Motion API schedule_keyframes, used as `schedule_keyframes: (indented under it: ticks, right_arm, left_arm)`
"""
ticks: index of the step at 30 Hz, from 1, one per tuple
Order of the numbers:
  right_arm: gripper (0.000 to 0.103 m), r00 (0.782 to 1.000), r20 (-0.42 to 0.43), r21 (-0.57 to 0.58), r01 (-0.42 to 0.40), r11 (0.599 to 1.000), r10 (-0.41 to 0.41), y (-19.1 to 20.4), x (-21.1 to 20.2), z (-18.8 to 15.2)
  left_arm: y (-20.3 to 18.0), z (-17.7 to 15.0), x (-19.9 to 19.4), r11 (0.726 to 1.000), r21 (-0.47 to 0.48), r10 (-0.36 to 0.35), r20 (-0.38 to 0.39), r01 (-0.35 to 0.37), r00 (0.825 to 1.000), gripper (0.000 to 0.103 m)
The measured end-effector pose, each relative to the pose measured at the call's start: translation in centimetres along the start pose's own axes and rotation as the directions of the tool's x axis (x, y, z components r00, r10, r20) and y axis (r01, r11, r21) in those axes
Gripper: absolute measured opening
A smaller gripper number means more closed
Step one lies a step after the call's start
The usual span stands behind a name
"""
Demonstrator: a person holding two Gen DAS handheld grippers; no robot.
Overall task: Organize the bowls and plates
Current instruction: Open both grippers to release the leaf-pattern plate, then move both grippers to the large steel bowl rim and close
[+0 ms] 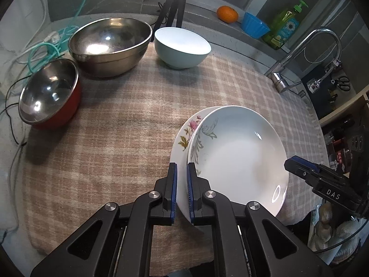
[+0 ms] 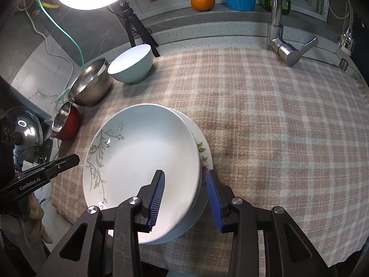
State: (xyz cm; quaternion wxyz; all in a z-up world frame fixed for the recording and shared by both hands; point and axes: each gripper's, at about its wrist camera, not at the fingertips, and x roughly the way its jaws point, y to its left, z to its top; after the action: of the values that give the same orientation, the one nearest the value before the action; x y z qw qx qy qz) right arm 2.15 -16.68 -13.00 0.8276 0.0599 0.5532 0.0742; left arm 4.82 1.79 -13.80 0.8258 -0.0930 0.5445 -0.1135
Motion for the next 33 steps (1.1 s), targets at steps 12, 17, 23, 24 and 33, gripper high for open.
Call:
schedule_keyframes:
  ticks: [12, 17, 23, 24, 33]
  right_arm:
    - [0.038, 0.994, 0.106, -0.083, -0.006, 0.997, 0.014, 2.2, -2.7, 1.9]
    - [0.039, 0.988, 0.145, -0.123, -0.031, 0.992, 0.049, 3.9, -3.2, 3.1]
    - [0.049, 0.986, 0.132, -0.151, -0.078, 0.986, 0.098, 6.5, -2.9, 5.0]
    - [0.049, 0.987, 0.133, -0.162, -0.069, 0.984, 0.091, 7.0, -2.8, 5.3]
    - [0.049, 0.985, 0.095, -0.177, -0.124, 0.976, 0.142, 10.2, -1.4, 8.1]
  left_arm:
    - [-0.8, 1.0, -3.2, 0.994, 0.071, 0.075, 0.123, -0.084, 0.99, 0.013]
    - [0.1, 1.7, -4.3, 0.996, 0.048, 0.07, 0.152, -0.078, 0.986, 0.013]
    - [2.6, 3.3, -5.5, 0.997, 0.019, 0.07, 0.171, -0.074, 0.983, 0.013]
    - [3.1, 3.6, -5.7, 0.997, 0.011, 0.067, 0.172, -0.07, 0.983, 0.013]
    - [8.2, 6.5, -6.7, 0.998, -0.056, 0.05, 0.169, -0.041, 0.984, 0.013]
